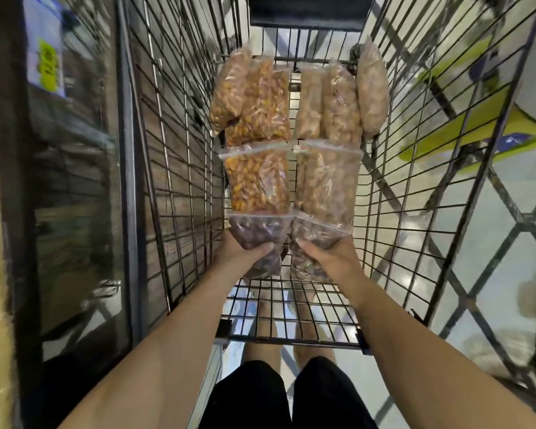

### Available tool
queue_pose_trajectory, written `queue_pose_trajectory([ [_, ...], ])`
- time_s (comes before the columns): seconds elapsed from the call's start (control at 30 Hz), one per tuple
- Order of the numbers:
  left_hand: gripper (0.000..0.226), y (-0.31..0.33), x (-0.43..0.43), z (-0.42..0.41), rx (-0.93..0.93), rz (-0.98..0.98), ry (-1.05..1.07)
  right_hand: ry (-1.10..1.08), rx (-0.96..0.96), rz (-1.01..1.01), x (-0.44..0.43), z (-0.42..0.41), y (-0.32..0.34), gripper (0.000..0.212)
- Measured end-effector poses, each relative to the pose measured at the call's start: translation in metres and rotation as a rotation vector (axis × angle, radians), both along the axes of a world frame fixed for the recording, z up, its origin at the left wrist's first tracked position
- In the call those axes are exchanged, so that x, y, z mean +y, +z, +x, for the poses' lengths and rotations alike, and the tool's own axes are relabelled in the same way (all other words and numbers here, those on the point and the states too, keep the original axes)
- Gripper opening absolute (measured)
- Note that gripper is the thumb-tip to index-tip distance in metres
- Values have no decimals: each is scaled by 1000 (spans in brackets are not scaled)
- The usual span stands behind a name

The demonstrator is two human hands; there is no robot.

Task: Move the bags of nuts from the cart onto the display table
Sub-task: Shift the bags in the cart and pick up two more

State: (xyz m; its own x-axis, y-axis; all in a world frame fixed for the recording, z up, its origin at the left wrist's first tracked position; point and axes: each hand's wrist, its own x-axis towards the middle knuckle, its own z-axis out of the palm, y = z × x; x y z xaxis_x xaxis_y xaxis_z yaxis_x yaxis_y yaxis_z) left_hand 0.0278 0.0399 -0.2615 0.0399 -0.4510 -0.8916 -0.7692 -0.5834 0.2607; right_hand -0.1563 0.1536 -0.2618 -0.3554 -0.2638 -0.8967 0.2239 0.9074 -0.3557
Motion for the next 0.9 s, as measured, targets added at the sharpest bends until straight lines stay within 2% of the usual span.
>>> queue_pose_trajectory([
  [0.07, 101, -2, -2, -1, -4, 5, 28, -17, -29, -28, 3, 0, -13, 113],
  [0.13, 96, -5, -3, 0, -12, 18, 43, -31, -28, -24, 3, -1, -16, 111],
  [0.23, 93, -4, -4, 0, -23, 25, 52, -9, -6, -14, 0, 0, -9, 85],
  [0.27, 97, -4, -4, 2, -12, 22, 52, -3, 25, -18, 1, 0, -11, 84],
  [0.33, 99, -10, -4, 5, 6, 29, 55, -2, 107, -17, 6, 0, -18, 99],
  [0.37, 91, -8, -4, 5, 20, 39, 55, 1, 114, -25, 8, -1, -20, 102],
  [0.47, 67, -3, -6, 5, 46, 48, 34, -11, 84, -31, 6, 1, -10, 78],
  [0.63, 55, 0, -3, 10, 83, 28, 8, -20, 112, -70, 11, 2, -9, 64],
  [0.73, 48, 8, -2, 13, 116, 20, -8, -40, 84, -101, 11, 4, -1, 48],
  [0.8, 54, 15, -2, 13, 127, 16, -17, -78, 47, -133, 14, 5, 5, 45],
  [0.9, 79, 28, -1, 14, 161, -2, -33, -73, 40, -120, 17, 6, 17, 49],
])
